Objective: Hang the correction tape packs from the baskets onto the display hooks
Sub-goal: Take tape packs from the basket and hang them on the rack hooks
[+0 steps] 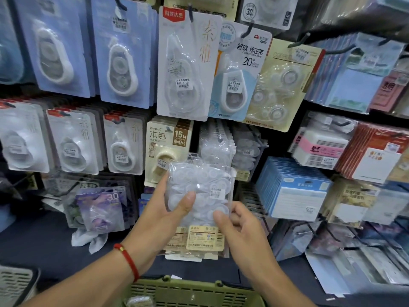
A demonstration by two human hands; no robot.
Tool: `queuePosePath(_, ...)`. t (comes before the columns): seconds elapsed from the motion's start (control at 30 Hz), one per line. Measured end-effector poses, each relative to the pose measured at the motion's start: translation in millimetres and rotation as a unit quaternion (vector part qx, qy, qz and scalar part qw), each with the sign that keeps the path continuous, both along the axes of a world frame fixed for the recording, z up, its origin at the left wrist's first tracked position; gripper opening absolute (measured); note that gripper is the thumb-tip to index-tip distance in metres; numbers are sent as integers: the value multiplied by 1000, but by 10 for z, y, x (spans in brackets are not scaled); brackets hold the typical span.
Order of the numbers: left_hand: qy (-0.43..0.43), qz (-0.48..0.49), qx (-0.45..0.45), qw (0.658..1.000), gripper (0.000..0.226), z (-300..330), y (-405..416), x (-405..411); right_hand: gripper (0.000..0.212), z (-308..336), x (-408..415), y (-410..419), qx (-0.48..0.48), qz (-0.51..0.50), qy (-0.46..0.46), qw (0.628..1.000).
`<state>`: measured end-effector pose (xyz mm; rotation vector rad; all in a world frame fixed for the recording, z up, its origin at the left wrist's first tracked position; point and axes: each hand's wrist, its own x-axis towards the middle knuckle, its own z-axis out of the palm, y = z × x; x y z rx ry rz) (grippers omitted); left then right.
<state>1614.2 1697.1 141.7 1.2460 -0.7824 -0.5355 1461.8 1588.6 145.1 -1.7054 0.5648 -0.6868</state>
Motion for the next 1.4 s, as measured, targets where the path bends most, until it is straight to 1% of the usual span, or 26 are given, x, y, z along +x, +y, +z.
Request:
queuePosePath(0.03,5,6,7,1000,50,-1,-3,1,23,9,1,-14,7,-18,-14,1000)
queuePosePath(0.1,12,20,14,1000,48,2,-13,8,35,24,-7,-67,19,-88,-45,995)
queuePosePath(0.13,12,26,18,999,49,3,-20,13,36,34,-14,-108,21,-129,-61,990)
queuePosePath(0.2,12,33,20,999,49,-2,-24,20,28,88,-49,-193,20,-196,-80,977)
queuePosePath(0.3,2,41,25,999,50,3,-19,17,25,165,-116,-340,-9,-240,-80,967)
queuePosePath(0.4,7,50,35,998,50,11,-14,19,27,179,-178,-476,-12,-230,-98,968)
queuePosePath(0.5,17,61,38,997,58,8,-8,32,34,160,-211,-567,7,-205,-99,974)
queuePosePath(0.57,19,62,37,997,67,30,6,23,32,134,-223,-588,20,-196,-99,975)
queuePosePath(0.63,17,62,33,997,71,23,7,29,29,125,-223,-577,18,-199,-101,975)
queuePosePath(0.83,16,66,44,997,60,-2,-2,60,26,147,-204,-532,7,-234,-101,967)
queuePosePath(0.97,7,67,35,997,65,29,30,43,18,127,-195,-567,6,-241,-99,965)
queuePosePath(1.0,5,66,33,997,63,29,28,38,18,112,-191,-612,1,-239,-94,966)
queuePosePath(1.03,3,63,31,997,60,27,23,37,24,103,-186,-661,2,-240,-80,967)
queuePosePath(1.1,6,58,32,998,53,25,14,22,49,97,-200,-755,4,-238,-32,971)
queuePosePath(1.13,8,53,33,998,53,25,12,11,55,90,-209,-792,-11,-233,1,972)
queuePosePath(1.2,9,46,35,998,53,25,15,-4,57,72,-224,-803,-79,-242,62,965)
queuePosePath(1.27,12,41,36,998,52,20,25,-12,54,71,-240,-727,-179,-267,81,943)
queuePosePath(1.3,14,39,36,998,53,21,32,-16,47,88,-238,-663,-221,-266,74,935)
queuePosePath(1.33,16,38,36,999,54,28,34,-27,36,101,-229,-609,-238,-244,58,938)
queuePosePath(1.4,23,33,34,999,55,35,27,-49,14,131,-182,-468,-198,-145,41,969)
